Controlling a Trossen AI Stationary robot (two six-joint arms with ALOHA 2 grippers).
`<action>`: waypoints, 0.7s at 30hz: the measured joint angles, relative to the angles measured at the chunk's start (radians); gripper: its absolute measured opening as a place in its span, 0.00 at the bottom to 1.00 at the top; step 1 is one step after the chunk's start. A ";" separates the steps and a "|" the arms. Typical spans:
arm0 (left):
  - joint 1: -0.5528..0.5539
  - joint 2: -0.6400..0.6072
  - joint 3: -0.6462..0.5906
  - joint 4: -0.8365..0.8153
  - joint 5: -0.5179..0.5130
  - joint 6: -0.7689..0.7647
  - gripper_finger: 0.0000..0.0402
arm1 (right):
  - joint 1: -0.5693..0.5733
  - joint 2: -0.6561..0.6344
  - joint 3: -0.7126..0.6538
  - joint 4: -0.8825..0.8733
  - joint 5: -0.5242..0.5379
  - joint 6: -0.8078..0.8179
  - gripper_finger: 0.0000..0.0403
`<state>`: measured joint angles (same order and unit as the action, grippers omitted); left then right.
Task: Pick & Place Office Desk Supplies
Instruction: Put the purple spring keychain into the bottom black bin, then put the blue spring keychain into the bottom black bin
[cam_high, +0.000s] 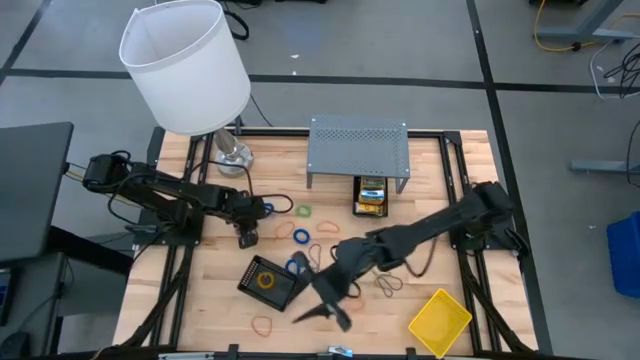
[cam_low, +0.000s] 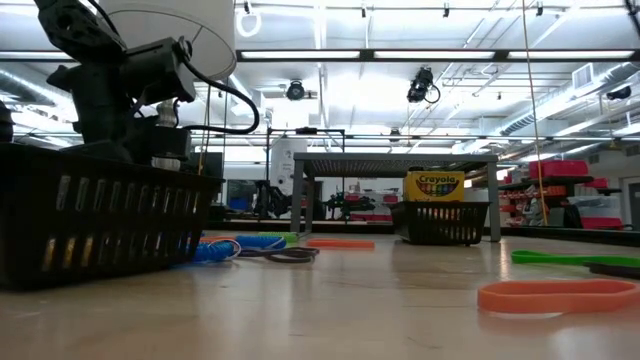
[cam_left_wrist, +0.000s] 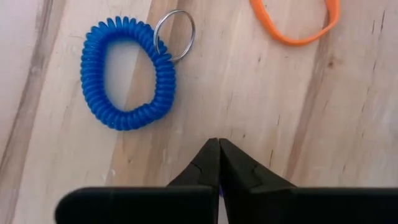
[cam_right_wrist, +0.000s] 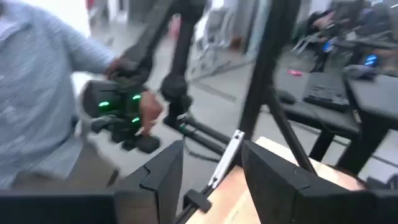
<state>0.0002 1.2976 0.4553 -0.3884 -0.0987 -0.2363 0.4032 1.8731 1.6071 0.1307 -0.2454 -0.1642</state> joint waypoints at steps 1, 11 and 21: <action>0.000 0.000 0.000 0.001 0.001 0.000 0.01 | -0.012 0.000 -0.084 0.122 0.005 0.028 0.43; 0.000 0.003 0.001 0.033 -0.022 0.035 0.00 | -0.049 -0.307 -0.698 0.438 0.227 0.130 0.43; -0.012 0.003 0.113 0.014 -0.076 0.050 0.00 | 0.026 -0.625 -1.140 0.668 0.491 0.184 0.43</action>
<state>-0.0117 1.3003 0.5686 -0.3749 -0.1750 -0.1863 0.4289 1.2482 0.4670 0.7986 0.2451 0.0196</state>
